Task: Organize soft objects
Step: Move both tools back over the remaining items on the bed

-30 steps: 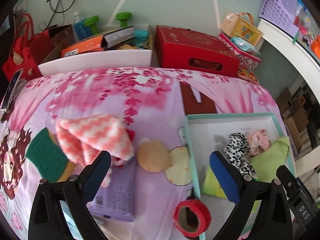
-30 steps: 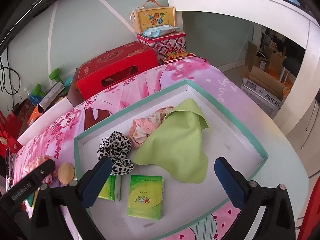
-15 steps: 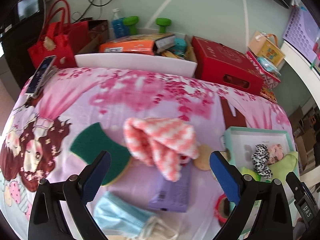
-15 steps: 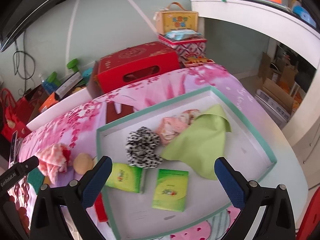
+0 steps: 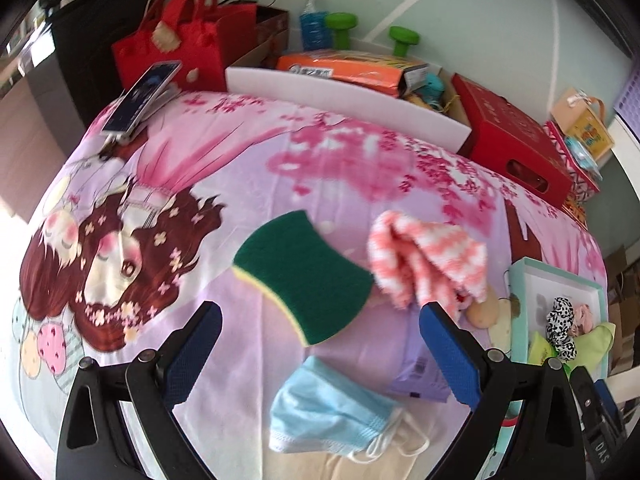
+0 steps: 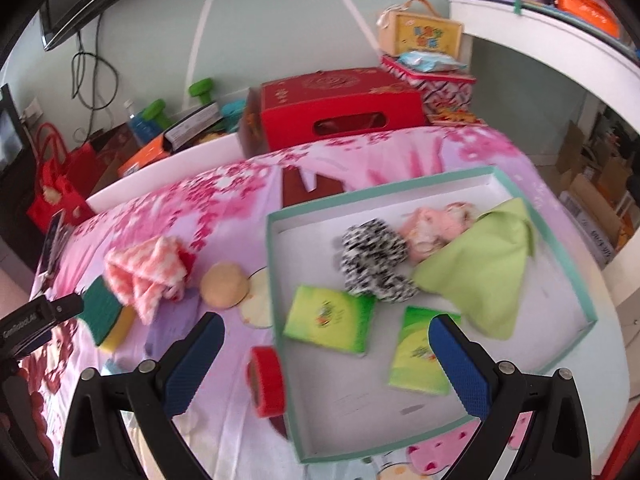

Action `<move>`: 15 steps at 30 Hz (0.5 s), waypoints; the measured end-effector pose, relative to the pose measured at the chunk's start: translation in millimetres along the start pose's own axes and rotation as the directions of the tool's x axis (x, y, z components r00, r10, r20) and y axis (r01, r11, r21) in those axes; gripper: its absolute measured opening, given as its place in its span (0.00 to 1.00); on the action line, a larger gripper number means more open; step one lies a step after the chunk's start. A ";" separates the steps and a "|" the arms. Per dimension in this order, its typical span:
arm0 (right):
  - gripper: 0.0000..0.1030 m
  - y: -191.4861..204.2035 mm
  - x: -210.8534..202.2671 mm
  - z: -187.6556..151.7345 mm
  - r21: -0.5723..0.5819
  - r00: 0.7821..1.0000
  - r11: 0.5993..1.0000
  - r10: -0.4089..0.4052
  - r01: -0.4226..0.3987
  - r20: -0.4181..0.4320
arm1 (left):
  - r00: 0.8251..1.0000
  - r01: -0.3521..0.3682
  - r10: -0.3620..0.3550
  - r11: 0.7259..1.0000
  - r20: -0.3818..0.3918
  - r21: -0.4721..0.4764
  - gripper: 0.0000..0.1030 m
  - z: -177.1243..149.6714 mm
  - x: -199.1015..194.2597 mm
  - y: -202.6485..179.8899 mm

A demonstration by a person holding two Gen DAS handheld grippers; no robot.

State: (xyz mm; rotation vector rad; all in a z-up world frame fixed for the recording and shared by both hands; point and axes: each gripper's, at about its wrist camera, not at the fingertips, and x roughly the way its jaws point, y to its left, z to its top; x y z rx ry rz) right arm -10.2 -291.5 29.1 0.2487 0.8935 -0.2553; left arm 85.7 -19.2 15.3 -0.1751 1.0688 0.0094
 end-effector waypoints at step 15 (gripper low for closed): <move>0.73 25.4 24.7 -29.3 -0.059 0.991 0.997 0.038 -0.046 -0.129 | 0.997 0.053 -0.055 0.998 -0.052 -0.041 0.96 -24.3 -0.3 20.4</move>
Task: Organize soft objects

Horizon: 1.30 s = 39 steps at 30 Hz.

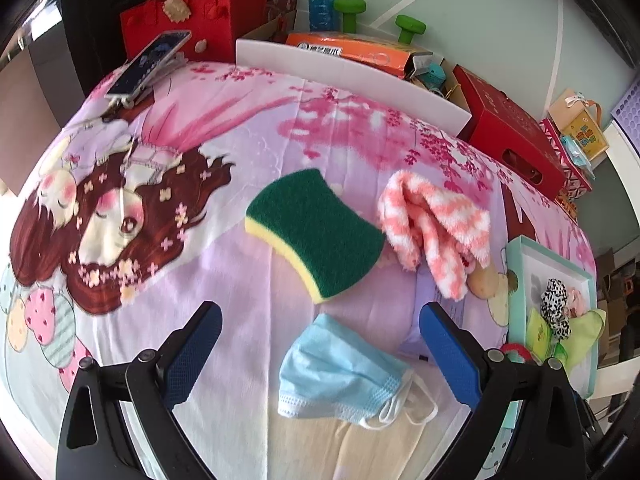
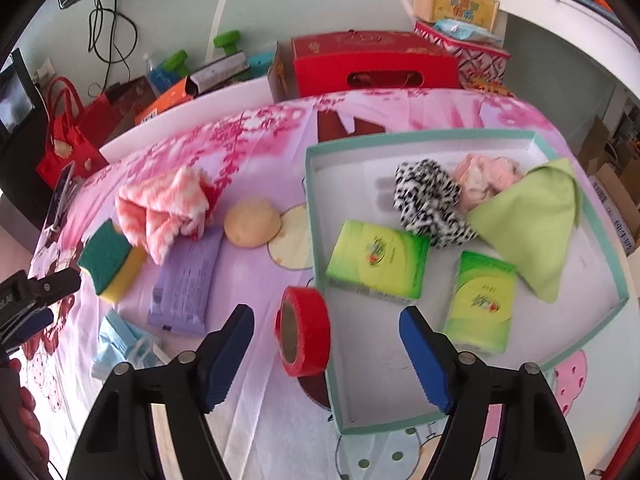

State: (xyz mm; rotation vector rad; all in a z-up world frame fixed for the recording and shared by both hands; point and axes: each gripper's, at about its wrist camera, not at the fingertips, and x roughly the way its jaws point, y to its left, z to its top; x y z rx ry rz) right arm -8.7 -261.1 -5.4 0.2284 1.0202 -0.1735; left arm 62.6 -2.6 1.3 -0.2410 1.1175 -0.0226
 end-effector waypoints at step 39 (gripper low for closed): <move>0.18 -46.8 -22.0 5.2 0.117 0.999 0.993 -0.011 0.005 0.048 | 0.994 0.057 -0.062 0.997 -0.085 -0.059 0.96 -2.9 24.1 0.2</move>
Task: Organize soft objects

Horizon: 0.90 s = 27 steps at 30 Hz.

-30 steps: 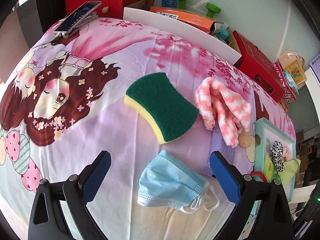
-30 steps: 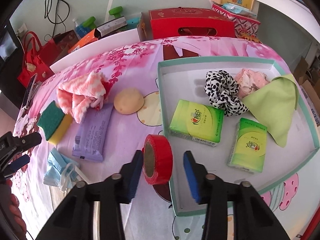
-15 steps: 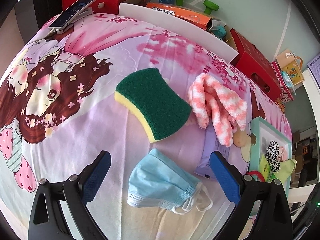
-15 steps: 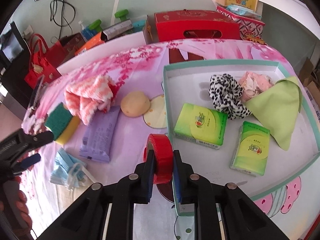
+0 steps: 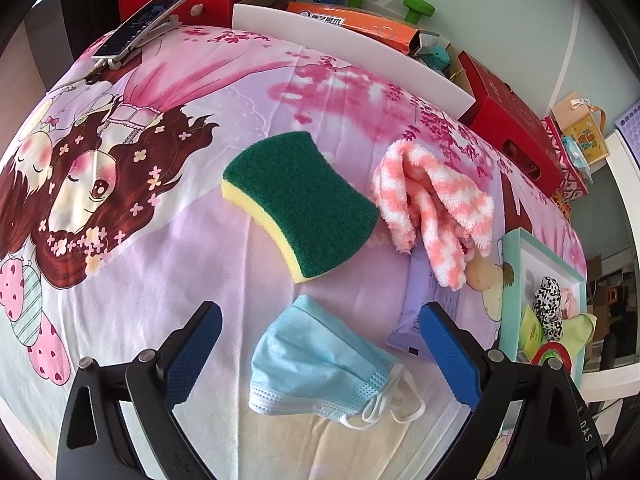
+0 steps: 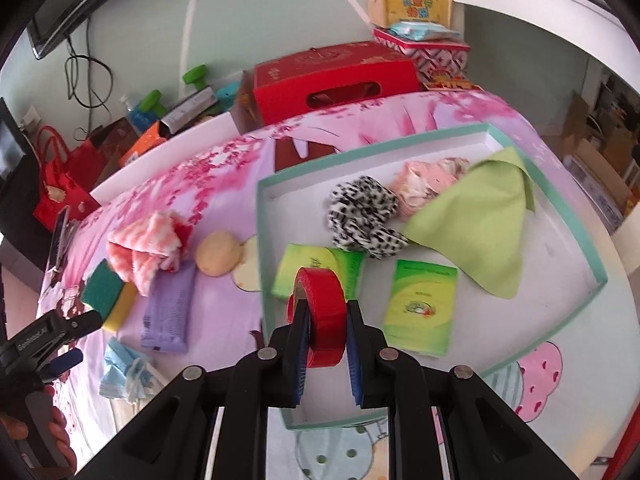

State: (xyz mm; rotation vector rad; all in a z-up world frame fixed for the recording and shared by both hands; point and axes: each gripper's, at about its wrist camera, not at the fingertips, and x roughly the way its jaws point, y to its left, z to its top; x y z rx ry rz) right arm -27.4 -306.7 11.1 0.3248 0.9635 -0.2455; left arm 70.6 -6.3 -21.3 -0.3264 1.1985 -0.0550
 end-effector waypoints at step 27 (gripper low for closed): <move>0.72 55.4 1.3 -4.9 -0.132 1.000 0.991 0.014 -0.011 0.028 | 1.000 -0.016 0.016 0.997 0.003 -0.081 0.96 1.4 -1.4 26.4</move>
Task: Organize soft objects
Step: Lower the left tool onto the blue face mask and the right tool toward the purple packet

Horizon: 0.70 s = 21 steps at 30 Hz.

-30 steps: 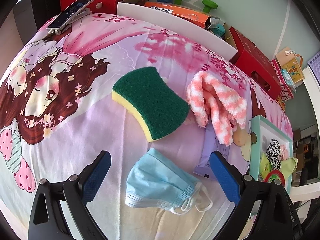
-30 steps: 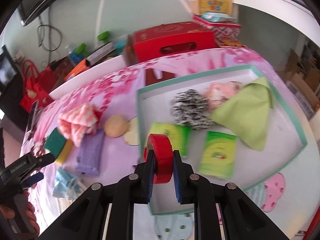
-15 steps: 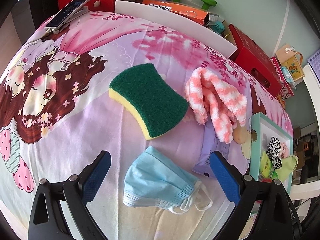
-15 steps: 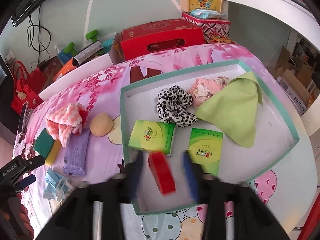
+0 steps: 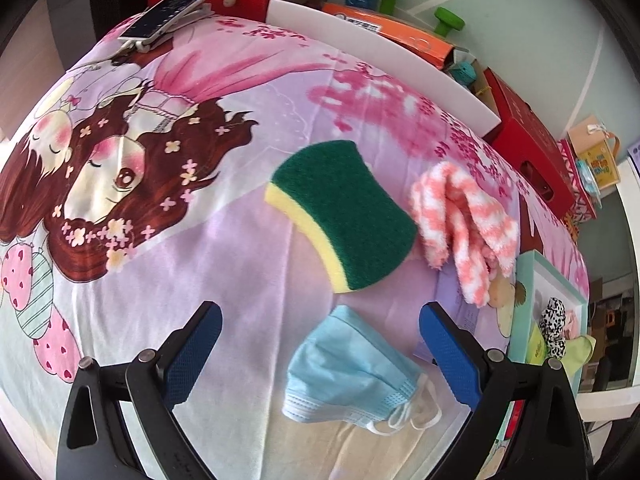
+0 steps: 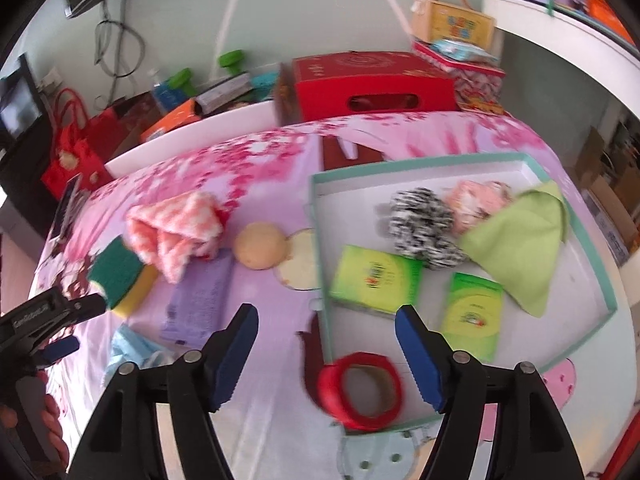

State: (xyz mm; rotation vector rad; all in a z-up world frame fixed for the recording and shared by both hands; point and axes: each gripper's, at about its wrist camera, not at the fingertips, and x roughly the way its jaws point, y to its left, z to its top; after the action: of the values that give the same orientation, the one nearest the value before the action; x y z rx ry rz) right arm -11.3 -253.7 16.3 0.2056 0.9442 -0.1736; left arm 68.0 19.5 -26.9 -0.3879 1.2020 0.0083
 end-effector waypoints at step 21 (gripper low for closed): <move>0.72 57.7 36.0 -6.1 -0.067 0.988 0.988 0.138 -0.142 -0.066 | 0.991 -0.070 0.075 0.996 -0.112 0.045 0.96 -15.0 28.8 0.8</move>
State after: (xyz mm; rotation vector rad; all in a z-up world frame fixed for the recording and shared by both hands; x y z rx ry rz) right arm 18.3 -198.5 -10.9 0.2112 0.9920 -0.0038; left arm 64.9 10.1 -57.8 -0.3114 1.3267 0.0245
